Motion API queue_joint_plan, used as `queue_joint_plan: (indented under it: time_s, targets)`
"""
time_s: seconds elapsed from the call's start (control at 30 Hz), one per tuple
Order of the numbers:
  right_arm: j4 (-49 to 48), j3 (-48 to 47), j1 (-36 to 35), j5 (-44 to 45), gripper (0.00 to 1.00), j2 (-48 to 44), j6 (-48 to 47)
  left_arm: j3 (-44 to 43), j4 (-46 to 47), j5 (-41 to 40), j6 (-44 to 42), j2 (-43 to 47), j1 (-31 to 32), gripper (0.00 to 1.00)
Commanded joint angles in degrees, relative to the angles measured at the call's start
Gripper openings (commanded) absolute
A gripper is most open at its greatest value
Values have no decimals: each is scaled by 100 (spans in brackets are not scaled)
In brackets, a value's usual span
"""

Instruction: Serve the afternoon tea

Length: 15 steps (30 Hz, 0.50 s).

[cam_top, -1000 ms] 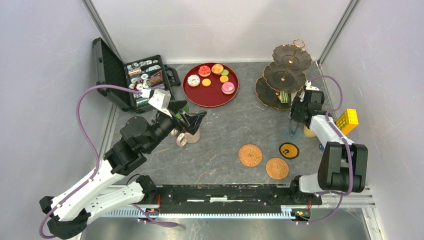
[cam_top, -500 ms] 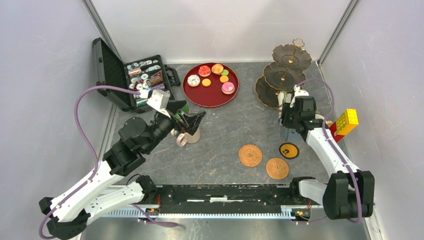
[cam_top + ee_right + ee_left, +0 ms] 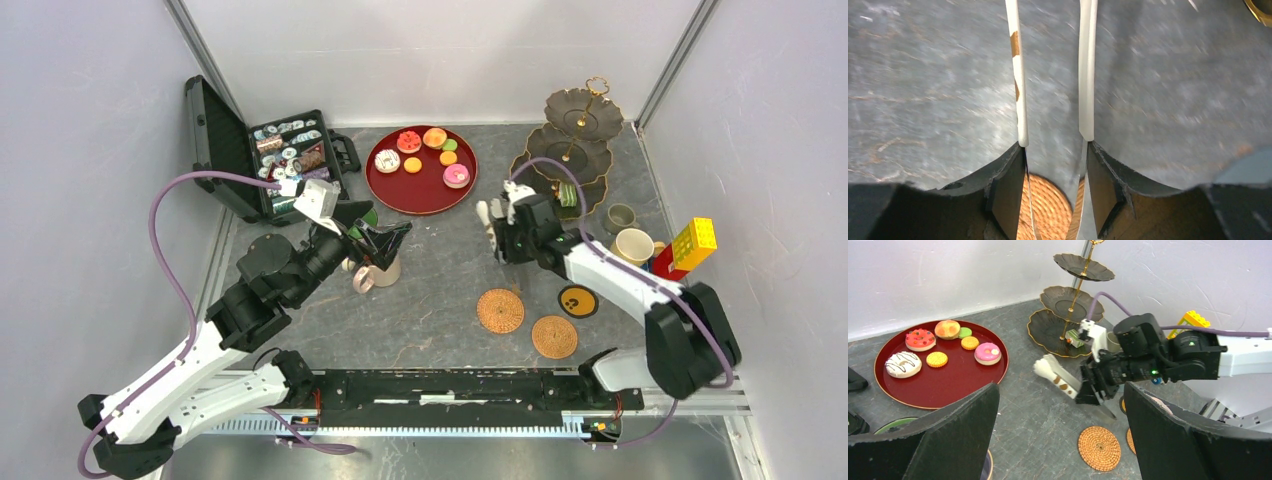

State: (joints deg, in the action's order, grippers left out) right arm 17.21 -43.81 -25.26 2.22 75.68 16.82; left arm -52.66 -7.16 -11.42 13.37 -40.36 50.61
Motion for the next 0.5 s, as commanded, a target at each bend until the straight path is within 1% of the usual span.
queue_joint_plan:
  time_s: [0.0, 0.1, 0.23, 0.3, 0.37, 0.47]
  targets:
    - [-753, -870, -569, 290, 51, 735, -201, -156, 218, 2, -255, -13, 28, 100]
    - [-974, -1328, -890, 504, 52, 1356, -309, -164, 202, -52, -288, -33, 28, 100]
    - [-1602, -1733, -1137, 488, 52, 2077, -219, -174, 188, -64, -304, -68, 19, 100]
    - [-1888, -1909, -1253, 691, 52, 2418, -193, -177, 189, -73, -315, -89, 19, 100]
    - [-2192, -1957, -1381, 943, 52, 2645, -228, -174, 180, -95, -326, -102, 19, 100]
    - [-2717, -1791, -1470, 1134, 53, 2822, -205, -174, 175, -128, -351, -127, 19, 100]
